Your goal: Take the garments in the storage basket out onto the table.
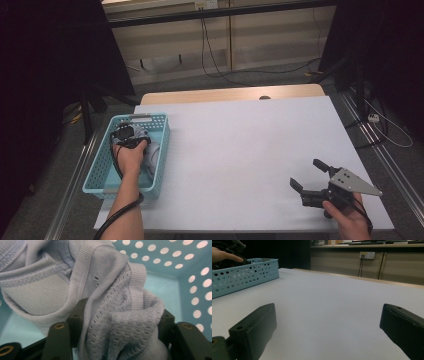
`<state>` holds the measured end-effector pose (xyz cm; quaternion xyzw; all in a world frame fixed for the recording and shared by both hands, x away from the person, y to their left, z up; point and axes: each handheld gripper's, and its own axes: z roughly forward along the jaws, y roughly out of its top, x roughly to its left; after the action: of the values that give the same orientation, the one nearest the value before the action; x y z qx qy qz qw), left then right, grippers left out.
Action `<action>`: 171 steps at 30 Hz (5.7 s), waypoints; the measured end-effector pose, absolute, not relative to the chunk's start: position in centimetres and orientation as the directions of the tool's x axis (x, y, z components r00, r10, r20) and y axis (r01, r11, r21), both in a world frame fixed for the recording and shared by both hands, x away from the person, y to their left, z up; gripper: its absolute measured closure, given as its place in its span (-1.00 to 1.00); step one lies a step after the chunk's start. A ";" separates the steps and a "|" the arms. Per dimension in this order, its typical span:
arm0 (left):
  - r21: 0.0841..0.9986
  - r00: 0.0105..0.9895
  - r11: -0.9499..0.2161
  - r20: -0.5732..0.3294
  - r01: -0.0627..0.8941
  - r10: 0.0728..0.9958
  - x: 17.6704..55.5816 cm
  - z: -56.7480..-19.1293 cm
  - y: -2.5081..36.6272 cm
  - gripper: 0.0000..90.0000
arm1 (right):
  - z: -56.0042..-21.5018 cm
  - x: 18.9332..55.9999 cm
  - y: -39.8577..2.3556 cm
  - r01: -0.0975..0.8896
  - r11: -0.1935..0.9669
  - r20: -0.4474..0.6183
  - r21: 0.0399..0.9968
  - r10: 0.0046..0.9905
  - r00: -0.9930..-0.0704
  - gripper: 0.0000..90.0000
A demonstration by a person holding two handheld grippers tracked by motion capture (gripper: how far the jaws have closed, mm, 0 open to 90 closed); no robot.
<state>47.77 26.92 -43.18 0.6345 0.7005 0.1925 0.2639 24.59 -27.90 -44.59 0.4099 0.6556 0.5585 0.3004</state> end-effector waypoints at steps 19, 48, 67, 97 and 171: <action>0.550 -0.038 0.181 -0.261 0.816 0.965 46.9 -39.0 29.3 0.36 | -44.6 24.7 -27.9 0.202 0.034 0.070 0.979 0.873 -0.484 -0.99; 0.592 0.177 -0.007 -0.229 0.806 0.957 46.6 -29.2 26.7 0.40 | -44.7 24.7 -27.9 0.204 0.040 0.065 0.978 0.873 -0.484 -0.99; 0.604 0.326 -0.096 -0.283 0.791 0.902 45.8 -27.5 22.1 0.50 | -44.7 24.7 -27.9 0.207 0.042 0.066 0.977 0.871 -0.486 -0.99; 0.597 0.478 -0.215 -0.324 0.773 0.816 44.8 -30.8 14.5 0.79 | -44.7 24.8 -27.8 0.208 0.049 0.062 0.977 0.867 -0.494 -0.99; 0.681 0.611 -0.339 -0.202 0.649 0.765 41.4 -35.9 10.8 -0.77 | -44.7 25.7 -27.8 0.231 0.093 0.034 0.968 0.869 -0.493 -0.99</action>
<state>41.40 10.75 -35.88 0.8146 0.4342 0.0770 0.3768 25.72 -27.82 -44.67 0.4064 0.6770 0.5368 0.2973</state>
